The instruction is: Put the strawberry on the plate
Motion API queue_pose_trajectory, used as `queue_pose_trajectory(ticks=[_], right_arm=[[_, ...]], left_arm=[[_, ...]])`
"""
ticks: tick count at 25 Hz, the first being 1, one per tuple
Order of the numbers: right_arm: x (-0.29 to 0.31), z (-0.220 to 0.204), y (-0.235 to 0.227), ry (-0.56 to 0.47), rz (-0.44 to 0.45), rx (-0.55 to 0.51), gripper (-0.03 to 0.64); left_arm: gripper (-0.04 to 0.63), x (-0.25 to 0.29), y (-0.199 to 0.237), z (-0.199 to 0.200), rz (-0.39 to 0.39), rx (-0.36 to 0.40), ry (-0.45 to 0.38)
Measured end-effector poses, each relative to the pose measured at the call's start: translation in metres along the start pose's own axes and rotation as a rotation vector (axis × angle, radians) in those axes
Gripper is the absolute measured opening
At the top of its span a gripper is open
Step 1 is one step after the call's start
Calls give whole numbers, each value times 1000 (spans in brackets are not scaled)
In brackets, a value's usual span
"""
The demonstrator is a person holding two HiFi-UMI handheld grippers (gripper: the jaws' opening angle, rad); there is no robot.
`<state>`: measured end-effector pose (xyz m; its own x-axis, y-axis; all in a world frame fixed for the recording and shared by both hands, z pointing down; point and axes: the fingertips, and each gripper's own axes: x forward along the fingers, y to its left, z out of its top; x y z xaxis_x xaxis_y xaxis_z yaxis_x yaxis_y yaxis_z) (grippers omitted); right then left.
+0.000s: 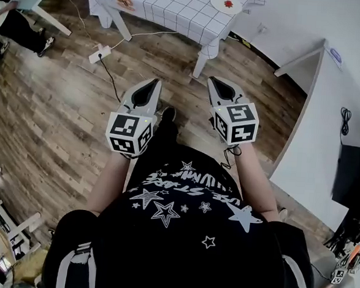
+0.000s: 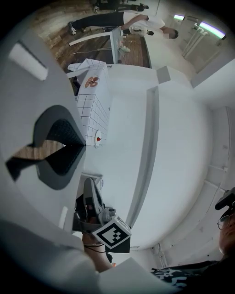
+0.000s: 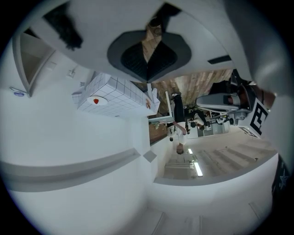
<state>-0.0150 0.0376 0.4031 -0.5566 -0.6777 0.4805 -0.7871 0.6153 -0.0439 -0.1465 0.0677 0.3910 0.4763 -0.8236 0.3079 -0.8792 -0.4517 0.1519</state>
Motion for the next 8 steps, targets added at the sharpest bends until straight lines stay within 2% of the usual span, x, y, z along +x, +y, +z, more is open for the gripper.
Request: queue_pose_trajectory(ticks=[3, 8], right_arm=[[-27, -27, 5, -16, 31, -14, 14], [-47, -47, 32, -8, 65, -22, 14]], left_arm=[[9, -19, -31, -18, 41, 20, -15], [9, -50, -44, -35, 76, 8, -16]])
